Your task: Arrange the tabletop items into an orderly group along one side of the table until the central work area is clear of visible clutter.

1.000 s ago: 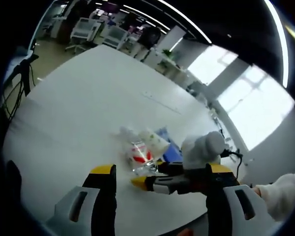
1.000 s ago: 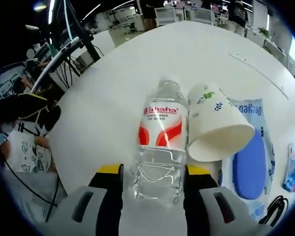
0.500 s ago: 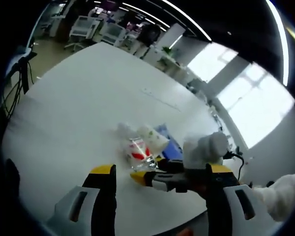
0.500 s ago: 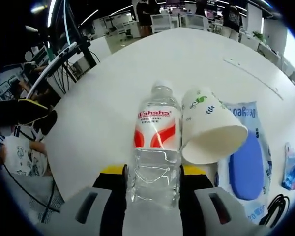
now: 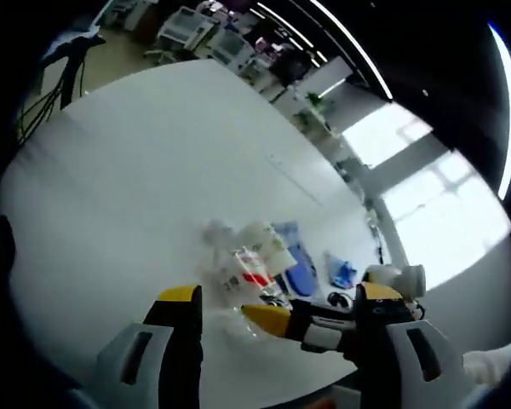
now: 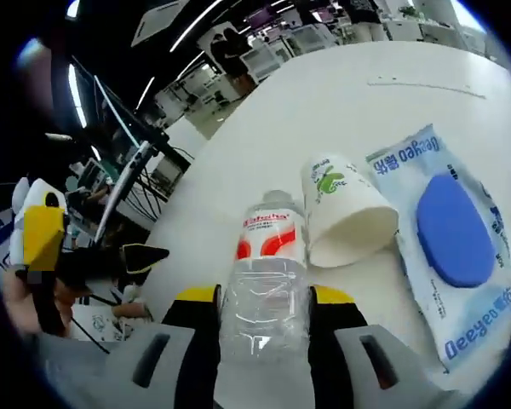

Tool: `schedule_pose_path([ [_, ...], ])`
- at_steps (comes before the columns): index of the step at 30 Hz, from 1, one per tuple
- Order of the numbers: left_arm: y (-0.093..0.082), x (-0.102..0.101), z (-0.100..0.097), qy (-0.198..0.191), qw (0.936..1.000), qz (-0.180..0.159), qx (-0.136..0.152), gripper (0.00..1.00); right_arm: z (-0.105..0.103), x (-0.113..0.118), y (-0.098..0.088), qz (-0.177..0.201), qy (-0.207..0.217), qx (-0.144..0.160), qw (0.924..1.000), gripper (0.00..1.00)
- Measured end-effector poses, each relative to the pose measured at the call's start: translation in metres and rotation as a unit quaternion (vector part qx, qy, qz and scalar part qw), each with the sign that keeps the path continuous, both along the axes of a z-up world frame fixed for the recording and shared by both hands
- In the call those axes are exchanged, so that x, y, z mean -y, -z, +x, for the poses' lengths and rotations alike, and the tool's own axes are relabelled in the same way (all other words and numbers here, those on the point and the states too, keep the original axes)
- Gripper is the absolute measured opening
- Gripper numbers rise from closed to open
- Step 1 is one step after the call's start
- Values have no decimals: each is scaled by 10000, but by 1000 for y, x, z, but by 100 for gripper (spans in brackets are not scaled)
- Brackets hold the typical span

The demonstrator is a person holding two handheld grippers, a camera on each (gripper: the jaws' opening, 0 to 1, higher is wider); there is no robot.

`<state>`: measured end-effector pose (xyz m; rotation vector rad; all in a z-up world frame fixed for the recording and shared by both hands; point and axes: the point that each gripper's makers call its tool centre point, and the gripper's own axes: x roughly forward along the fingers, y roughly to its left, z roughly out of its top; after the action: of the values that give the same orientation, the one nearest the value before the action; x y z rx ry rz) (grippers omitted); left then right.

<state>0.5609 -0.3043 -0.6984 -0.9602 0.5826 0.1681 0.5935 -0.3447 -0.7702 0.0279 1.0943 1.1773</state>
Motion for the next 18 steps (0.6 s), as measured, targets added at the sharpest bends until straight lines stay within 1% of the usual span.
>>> schedule_pose_path([
  [1,12,1,2,29,9999,-107,-125,69,1,1,1,-14,-38,8,10000,35],
  [2,17,3,0,43,9995,-214,-232,68,1,1,1,-3,-39,-26,10000,35],
  [3,23,6,0,-30,9986,-417,-323,68,0,0,-2,76,53,-169,9998,35],
  [4,24,5,2,-68,9985,-475,-264,67,0,-1,-5,148,127,-280,9994,35],
  [5,26,5,3,-142,9980,-565,-262,67,-1,0,-6,168,122,-311,9993,35],
  [6,30,5,5,-282,9963,-743,-324,66,-1,1,-7,168,77,-232,9996,35],
  [7,34,3,6,-295,9958,-777,-387,66,-2,1,-7,167,25,-177,9997,35],
  [9,39,1,11,-291,9959,-731,-444,67,-3,-1,-8,222,40,-223,9995,36],
  [11,47,-1,14,-280,9955,-685,-599,68,-5,-1,-11,263,39,-259,9993,36],
  [12,52,-1,15,-295,9945,-737,-689,68,-6,-1,-11,270,22,-251,9993,36],
  [14,57,0,18,-408,9923,-891,-762,70,-6,0,-12,288,4,-257,9993,36],
  [17,61,2,26,-641,9875,-1225,-758,70,-8,1,-13,295,-74,-251,9992,36],
  [18,62,2,28,-665,9872,-1234,-755,70,-8,1,-14,305,-81,-255,9992,36],
])
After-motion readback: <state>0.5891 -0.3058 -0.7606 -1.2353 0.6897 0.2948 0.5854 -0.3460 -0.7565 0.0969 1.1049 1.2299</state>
